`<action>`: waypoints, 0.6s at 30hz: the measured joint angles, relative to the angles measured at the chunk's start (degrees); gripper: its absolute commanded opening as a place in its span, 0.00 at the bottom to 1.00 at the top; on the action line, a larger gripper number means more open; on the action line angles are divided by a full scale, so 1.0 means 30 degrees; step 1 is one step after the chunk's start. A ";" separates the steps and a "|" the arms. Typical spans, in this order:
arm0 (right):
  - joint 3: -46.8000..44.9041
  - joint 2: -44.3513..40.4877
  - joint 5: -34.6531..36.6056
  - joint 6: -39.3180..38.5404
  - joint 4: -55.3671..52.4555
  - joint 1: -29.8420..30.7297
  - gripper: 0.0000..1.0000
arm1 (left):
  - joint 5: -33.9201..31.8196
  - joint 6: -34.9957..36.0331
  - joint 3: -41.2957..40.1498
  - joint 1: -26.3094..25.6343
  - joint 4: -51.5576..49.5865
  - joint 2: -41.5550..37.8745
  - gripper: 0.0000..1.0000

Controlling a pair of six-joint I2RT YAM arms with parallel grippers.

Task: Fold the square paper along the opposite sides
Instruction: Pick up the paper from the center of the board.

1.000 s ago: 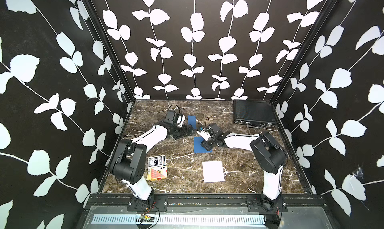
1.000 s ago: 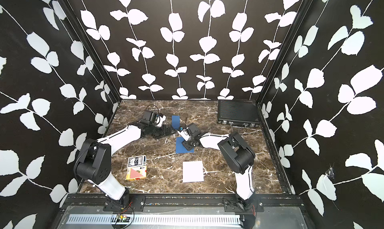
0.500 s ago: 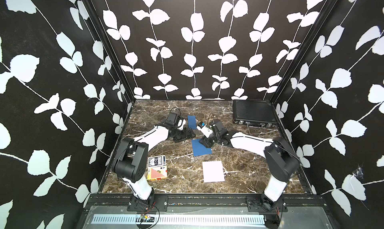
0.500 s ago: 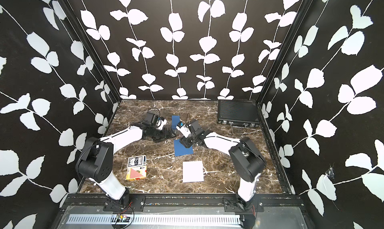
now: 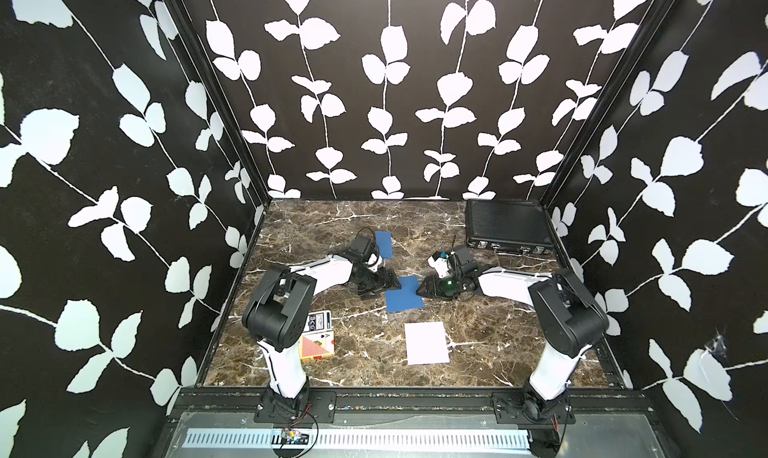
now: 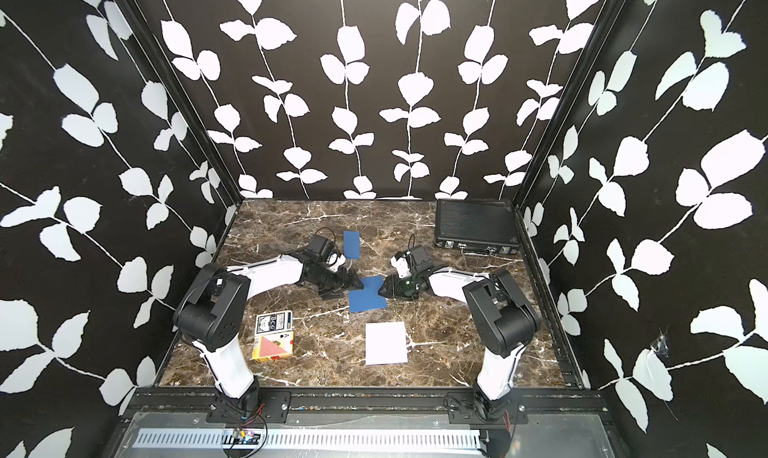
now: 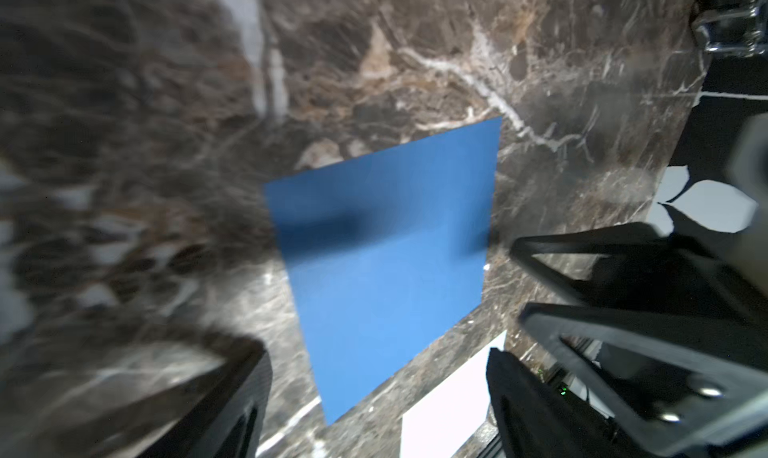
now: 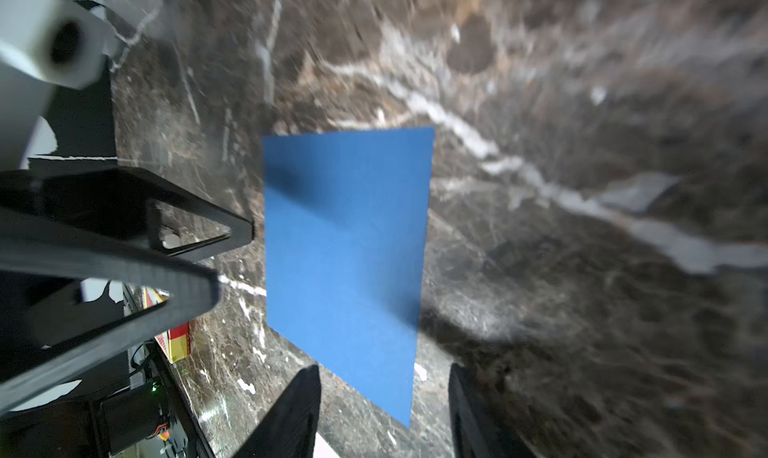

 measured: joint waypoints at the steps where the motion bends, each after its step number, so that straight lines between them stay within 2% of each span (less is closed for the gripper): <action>1: 0.0000 0.0095 -0.0175 -0.0066 0.0102 0.0000 0.52 | 0.0087 -0.0087 0.0095 -0.0029 0.0131 0.0138 0.86; 7: 0.0036 0.0539 -0.0976 -0.0561 0.0823 0.0015 0.51 | 0.1064 -0.0546 0.0758 -0.0022 0.1173 0.1100 0.86; 18: 0.0488 0.1406 -0.1821 -0.0670 0.2047 0.0357 0.51 | 0.0933 -0.0430 0.1253 -0.0029 0.1071 0.1370 0.88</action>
